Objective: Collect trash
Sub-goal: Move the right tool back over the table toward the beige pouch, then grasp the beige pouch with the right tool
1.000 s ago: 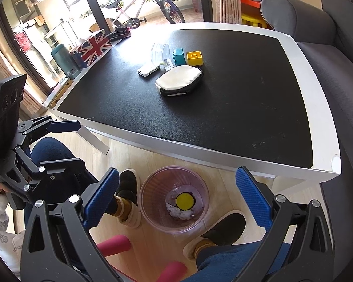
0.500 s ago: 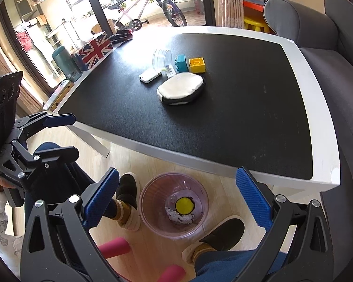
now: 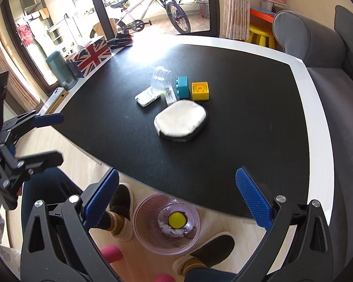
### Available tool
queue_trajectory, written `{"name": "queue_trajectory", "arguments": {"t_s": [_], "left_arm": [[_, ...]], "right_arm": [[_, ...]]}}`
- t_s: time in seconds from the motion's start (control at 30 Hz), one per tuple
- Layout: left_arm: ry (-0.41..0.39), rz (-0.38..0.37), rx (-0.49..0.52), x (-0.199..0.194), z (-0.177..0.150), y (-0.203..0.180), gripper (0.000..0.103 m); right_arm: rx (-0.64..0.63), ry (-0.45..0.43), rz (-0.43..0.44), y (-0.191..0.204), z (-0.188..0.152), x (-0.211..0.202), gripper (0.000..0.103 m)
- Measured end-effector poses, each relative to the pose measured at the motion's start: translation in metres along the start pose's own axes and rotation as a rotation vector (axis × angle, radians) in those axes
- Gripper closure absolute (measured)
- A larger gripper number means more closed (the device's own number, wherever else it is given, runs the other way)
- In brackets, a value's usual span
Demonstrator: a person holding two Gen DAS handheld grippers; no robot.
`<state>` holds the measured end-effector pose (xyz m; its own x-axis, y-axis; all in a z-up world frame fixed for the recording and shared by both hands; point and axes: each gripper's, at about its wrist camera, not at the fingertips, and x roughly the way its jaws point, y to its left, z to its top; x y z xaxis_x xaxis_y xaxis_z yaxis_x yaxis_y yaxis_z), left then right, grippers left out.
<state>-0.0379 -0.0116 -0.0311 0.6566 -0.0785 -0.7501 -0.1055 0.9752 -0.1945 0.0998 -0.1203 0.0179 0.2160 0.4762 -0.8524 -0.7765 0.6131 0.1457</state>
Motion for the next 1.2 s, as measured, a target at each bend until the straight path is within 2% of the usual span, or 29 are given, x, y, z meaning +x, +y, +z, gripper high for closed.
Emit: {"name": "queue_trajectory", "arguments": {"t_s": [0.53, 0.9, 1.2], "left_arm": [[0.003, -0.014, -0.032, 0.006, 0.003, 0.016, 0.007], [0.027, -0.026, -0.066, 0.015, -0.004, 0.025, 0.007], [0.04, -0.032, -0.079, 0.02, -0.007, 0.028, 0.007]], "right_arm": [[-0.015, 0.121, -0.016, -0.004, 0.06, 0.074, 0.005], [-0.014, 0.24, -0.036, -0.002, 0.071, 0.13, 0.005], [-0.039, 0.279, -0.068, 0.003, 0.071, 0.153, 0.005]]}}
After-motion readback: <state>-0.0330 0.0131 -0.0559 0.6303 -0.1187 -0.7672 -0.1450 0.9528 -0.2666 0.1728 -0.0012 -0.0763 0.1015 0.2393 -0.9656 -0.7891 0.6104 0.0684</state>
